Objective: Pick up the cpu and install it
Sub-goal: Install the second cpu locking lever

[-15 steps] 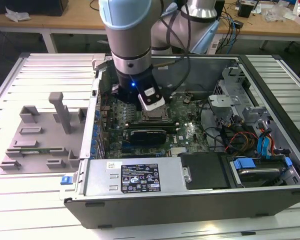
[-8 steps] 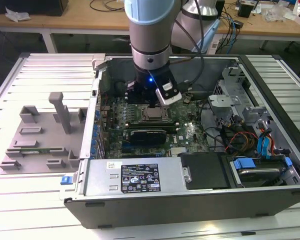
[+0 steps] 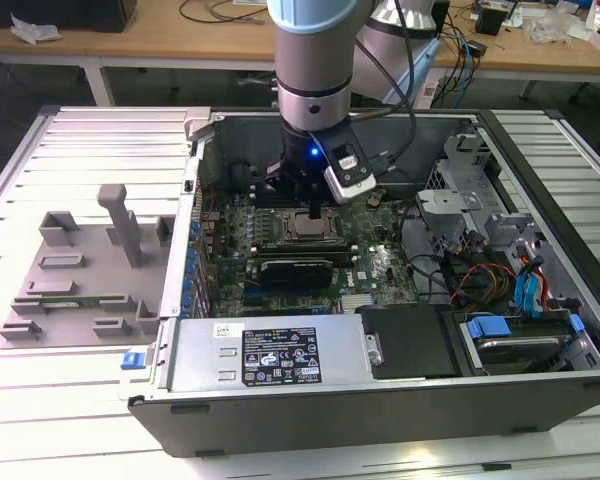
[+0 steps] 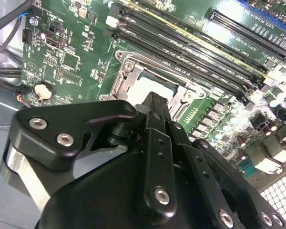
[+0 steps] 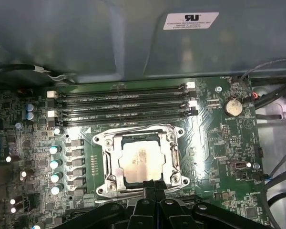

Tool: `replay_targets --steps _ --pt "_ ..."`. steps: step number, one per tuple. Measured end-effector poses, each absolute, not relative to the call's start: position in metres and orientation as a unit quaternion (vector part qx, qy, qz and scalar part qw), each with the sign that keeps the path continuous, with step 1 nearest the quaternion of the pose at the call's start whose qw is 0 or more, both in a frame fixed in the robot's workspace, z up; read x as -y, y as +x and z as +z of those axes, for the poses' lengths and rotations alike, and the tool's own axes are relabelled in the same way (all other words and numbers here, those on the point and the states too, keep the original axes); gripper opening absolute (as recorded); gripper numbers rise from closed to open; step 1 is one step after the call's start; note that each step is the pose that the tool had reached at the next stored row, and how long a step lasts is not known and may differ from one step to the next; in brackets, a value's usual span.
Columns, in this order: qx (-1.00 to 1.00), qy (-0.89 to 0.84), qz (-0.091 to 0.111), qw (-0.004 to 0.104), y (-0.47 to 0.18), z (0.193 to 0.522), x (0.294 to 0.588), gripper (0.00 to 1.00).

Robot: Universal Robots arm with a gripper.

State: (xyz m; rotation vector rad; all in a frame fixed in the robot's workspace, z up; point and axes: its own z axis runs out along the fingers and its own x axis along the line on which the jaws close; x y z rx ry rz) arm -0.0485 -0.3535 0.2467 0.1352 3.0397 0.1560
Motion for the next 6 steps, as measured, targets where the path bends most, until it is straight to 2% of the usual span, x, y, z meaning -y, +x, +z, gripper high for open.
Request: replay_targets --steps 6 --pt "-0.997 0.044 0.051 0.047 -0.0485 0.2473 0.3535 0.11"
